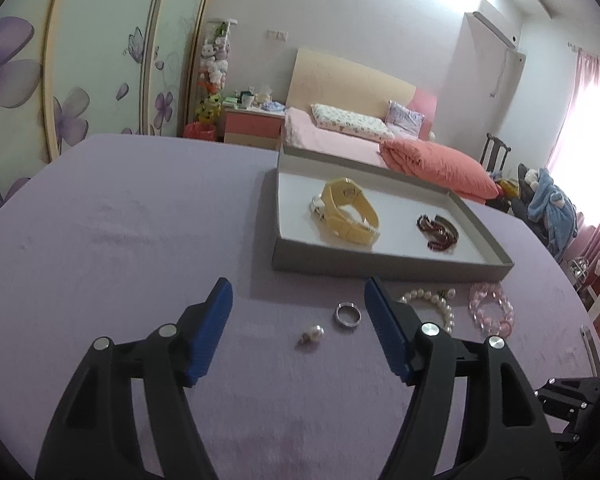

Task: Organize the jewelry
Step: 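Withdraw both grippers and move the right gripper to the pearl earrings, then grasp the silver pearl drop earrings with the right gripper while the left grasps the pearl stud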

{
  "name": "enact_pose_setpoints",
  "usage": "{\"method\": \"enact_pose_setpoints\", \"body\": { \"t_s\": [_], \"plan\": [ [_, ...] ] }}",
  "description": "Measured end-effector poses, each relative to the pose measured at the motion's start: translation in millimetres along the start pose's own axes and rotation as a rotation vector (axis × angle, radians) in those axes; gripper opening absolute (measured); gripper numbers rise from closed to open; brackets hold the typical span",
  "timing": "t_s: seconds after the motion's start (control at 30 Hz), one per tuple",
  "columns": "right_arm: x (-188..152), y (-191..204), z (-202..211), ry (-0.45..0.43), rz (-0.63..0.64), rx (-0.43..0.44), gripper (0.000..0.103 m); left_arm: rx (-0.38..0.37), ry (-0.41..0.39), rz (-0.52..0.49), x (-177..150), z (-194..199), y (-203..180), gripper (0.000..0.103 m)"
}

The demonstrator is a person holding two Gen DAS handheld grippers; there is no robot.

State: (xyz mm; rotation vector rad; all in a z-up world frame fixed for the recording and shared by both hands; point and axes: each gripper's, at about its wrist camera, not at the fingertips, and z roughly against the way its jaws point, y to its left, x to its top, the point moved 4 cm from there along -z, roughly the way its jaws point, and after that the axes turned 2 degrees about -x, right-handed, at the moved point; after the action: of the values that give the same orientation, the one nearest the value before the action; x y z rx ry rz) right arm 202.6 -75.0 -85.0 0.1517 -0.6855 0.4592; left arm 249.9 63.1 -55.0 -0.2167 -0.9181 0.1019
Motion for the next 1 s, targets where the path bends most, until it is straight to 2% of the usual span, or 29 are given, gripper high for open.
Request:
{"method": "enact_pose_setpoints", "body": {
  "t_s": [0.1, 0.3, 0.43, 0.77, 0.8, 0.87, 0.9, 0.93, 1.0],
  "plan": [
    [-2, -10, 1, -0.004, -0.01, -0.055, 0.012, 0.001, 0.039, -0.019, -5, -4, -3, 0.07],
    [-5, -56, 8, -0.007, -0.134, -0.125, 0.007, 0.034, 0.136, -0.067, -14, -17, -11, 0.07],
    [-7, -69, 13, -0.018, -0.166, -0.136, 0.007, 0.056, 0.18, -0.089, -16, -27, -15, 0.07],
    [-16, -71, 10, 0.008, -0.183, -0.102, 0.007, 0.063, 0.202, -0.102, -19, -32, -18, 0.069],
    [-15, -71, 9, 0.008, -0.184, -0.097, 0.01, 0.065, 0.202, -0.103, -19, -31, -18, 0.069],
    [-16, -70, 10, 0.008, -0.187, -0.09, 0.025, 0.064, 0.202, -0.105, -19, -30, -18, 0.069],
    [-15, -70, 10, 0.005, -0.187, -0.087, 0.042, 0.065, 0.202, -0.107, -20, -30, -19, 0.069],
    [-15, -69, 10, 0.001, -0.184, -0.086, 0.053, 0.065, 0.202, -0.109, -20, -30, -18, 0.069],
    [-13, -66, 12, -0.01, -0.168, -0.084, 0.053, 0.064, 0.204, -0.11, -21, -29, -18, 0.069]
  ]
}}
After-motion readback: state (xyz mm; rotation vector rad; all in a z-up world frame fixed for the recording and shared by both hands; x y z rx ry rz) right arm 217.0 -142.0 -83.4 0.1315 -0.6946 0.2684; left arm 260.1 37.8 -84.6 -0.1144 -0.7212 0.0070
